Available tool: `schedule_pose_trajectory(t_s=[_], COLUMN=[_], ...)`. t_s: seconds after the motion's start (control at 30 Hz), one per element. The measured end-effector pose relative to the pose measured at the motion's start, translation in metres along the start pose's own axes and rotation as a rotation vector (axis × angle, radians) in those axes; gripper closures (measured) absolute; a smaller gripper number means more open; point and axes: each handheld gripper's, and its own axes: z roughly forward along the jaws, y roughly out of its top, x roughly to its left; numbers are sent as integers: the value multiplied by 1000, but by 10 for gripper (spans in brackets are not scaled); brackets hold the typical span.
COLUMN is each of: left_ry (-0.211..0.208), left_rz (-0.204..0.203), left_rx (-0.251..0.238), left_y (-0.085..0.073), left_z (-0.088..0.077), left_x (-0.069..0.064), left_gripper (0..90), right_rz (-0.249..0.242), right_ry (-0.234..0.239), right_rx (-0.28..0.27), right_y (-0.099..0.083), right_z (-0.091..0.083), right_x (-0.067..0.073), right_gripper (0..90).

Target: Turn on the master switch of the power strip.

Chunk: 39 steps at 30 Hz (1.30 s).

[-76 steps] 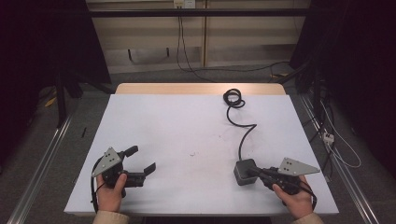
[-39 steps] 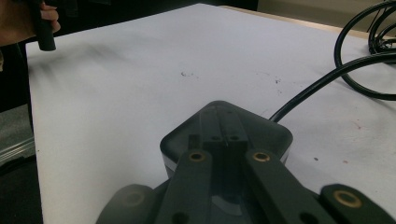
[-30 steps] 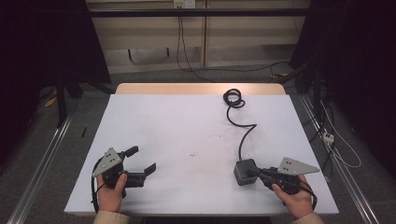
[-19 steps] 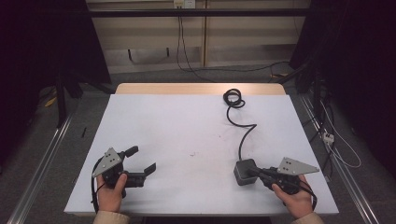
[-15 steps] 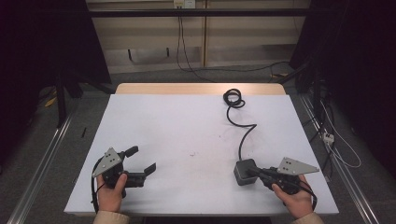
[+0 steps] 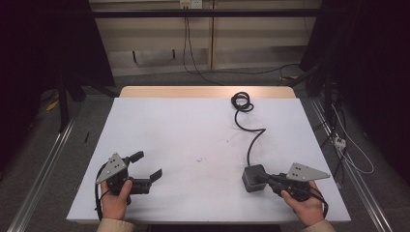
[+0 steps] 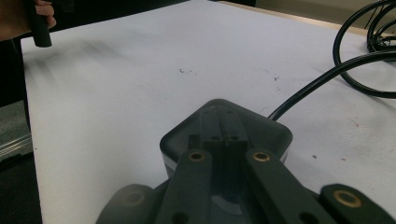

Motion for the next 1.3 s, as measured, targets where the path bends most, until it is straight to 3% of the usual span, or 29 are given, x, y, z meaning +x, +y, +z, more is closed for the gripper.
schedule_pose_trajectory(t_s=[0.47, 0.53, 1.07, 1.3], left_ry=[0, 1, 4, 1], left_rz=[2, 3, 0, 0], left_rx=[-7, -8, -9, -6], left_y=[0, 0, 0, 0], left_z=[0, 0, -1, 0], left_x=[-1, -1, 0, 0], left_gripper=[27, 27, 27, 27], right_rz=[-10, -35, 9, 3], right_ry=[-15, -21, -5, -19], right_rx=[33, 42, 8, 1], right_y=[3, 4, 0, 0], right_z=[1, 1, 0, 0], right_x=[3, 4, 1, 3], right_gripper=[900, 900, 900, 900])
